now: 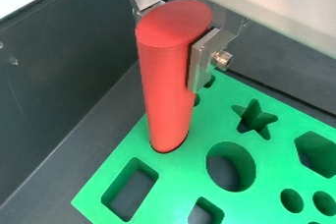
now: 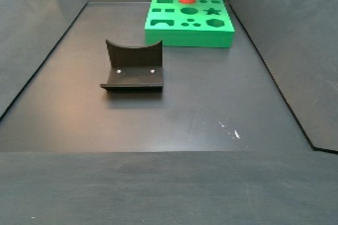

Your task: Insert the oval object.

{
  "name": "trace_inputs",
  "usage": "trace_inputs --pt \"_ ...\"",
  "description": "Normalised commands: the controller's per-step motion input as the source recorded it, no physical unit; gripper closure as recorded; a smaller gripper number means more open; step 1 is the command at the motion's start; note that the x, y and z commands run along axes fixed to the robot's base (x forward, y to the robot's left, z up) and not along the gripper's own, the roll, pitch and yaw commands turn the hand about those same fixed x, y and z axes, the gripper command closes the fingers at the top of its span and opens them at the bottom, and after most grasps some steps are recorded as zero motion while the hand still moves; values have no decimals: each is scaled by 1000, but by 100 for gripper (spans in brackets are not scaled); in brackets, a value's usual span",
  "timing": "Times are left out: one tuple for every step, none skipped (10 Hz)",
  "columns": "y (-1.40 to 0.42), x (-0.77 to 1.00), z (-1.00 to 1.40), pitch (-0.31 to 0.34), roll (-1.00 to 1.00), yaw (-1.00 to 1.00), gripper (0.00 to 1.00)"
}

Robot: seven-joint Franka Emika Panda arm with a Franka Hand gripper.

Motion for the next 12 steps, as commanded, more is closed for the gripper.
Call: trace_inputs --pt "-83 291 -354 0 20 -6 100" --pt "-31 209 -294 0 0 -26 100" --pt "0 126 -234 0 -73 0 100" --pt "0 120 -209 0 -106 0 100" --pt "-17 149 -251 0 -116 0 100" --pt "0 151 -300 0 -169 46 100" --pt "0 126 -309 0 -217 83 100" --pt "-3 97 -314 0 -201 97 100" --pt "-69 117 -314 0 -116 83 100" --pt "-140 120 -343 0 0 80 100" --pt "-254 31 -263 -20 1 91 100" --pt "-123 -14 -157 -1 0 77 100"
